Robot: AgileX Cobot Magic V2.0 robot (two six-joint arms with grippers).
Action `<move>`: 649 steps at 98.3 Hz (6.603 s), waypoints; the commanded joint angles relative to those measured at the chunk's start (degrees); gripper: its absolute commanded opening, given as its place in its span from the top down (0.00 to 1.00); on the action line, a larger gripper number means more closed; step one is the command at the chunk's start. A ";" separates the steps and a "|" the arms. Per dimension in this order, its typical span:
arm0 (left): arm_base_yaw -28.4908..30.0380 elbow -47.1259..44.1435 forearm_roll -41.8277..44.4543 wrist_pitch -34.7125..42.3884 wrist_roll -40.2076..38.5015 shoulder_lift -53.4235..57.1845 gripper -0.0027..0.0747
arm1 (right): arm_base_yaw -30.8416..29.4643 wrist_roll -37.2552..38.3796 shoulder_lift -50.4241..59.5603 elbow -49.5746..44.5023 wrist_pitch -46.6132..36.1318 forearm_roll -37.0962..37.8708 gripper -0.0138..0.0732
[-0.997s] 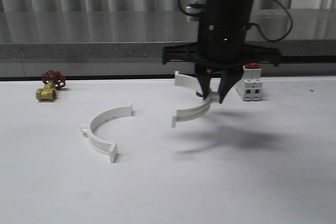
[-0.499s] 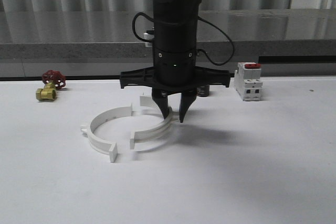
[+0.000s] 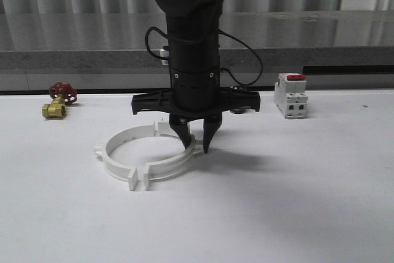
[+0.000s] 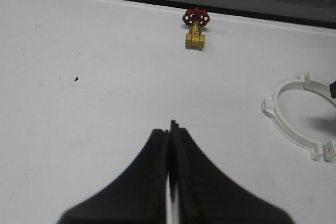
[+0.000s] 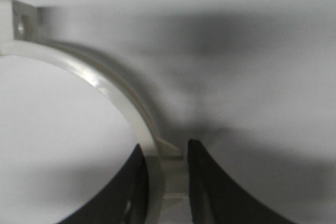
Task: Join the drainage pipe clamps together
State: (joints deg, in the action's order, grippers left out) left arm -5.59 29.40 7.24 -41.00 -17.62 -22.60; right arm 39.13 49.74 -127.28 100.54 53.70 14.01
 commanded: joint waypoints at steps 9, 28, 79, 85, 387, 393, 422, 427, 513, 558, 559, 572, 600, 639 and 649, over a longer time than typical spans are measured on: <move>0.01 1.42 0.16 4.03 0.02 -0.32 0.99 | 0.07 0.90 3.63 1.84 -1.13 1.75 0.89; 0.01 1.42 0.16 4.03 0.02 -0.32 0.99 | 0.49 1.81 3.63 1.84 -1.27 1.69 0.89; 0.01 1.42 0.16 4.03 0.02 -0.32 0.99 | 1.11 2.79 3.63 1.84 -2.03 1.75 0.89; 0.01 1.42 0.16 4.03 0.02 -0.32 0.99 | 1.11 2.78 3.58 1.84 -2.03 1.75 0.89; 0.01 1.42 0.06 4.03 0.02 -0.32 0.99 | -35.52 -39.71 93.27 -63.66 -5.98 -9.64 0.92; 0.01 1.42 0.06 4.03 0.02 -0.32 0.99 | -35.52 -39.71 93.27 -63.66 -5.98 -9.64 0.92; 0.01 1.42 0.06 4.03 0.02 -0.32 0.99 | -35.52 -39.75 93.39 -63.74 -6.68 -9.11 0.92; 0.01 1.42 0.06 4.03 0.02 -0.32 0.99 | -35.52 -39.84 94.01 -64.44 -8.72 -9.11 0.92; 0.01 1.42 0.06 4.03 0.02 -0.32 0.99 | -39.86 -39.94 128.98 -99.09 -48.29 -10.75 0.92; 0.01 1.42 0.06 4.03 0.02 -0.32 0.99 | -39.68 -39.94 128.98 -101.05 -52.93 -10.75 0.92; 0.01 1.42 0.06 4.03 0.02 -0.32 0.99 | -39.65 -39.94 128.98 -101.05 -52.88 -10.75 0.92; 0.01 1.42 0.06 4.03 0.02 -0.32 0.99 | -39.10 -39.94 128.98 -101.05 -52.87 -10.75 0.92; 0.01 1.42 0.06 4.03 0.02 -0.32 0.99 | -38.71 -39.94 128.98 -101.05 -52.87 -10.75 0.92; 0.01 1.42 0.06 4.03 0.02 -0.32 0.99 | -38.71 -39.94 128.98 -101.05 -52.87 -10.75 0.92; 0.01 1.42 0.06 4.03 0.02 -0.32 0.99 | -38.71 -39.94 128.98 -101.05 -52.87 -10.75 0.92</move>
State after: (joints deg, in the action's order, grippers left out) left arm -5.59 29.40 7.24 -41.00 -17.55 -22.60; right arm 0.32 10.70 0.69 -1.68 5.54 3.35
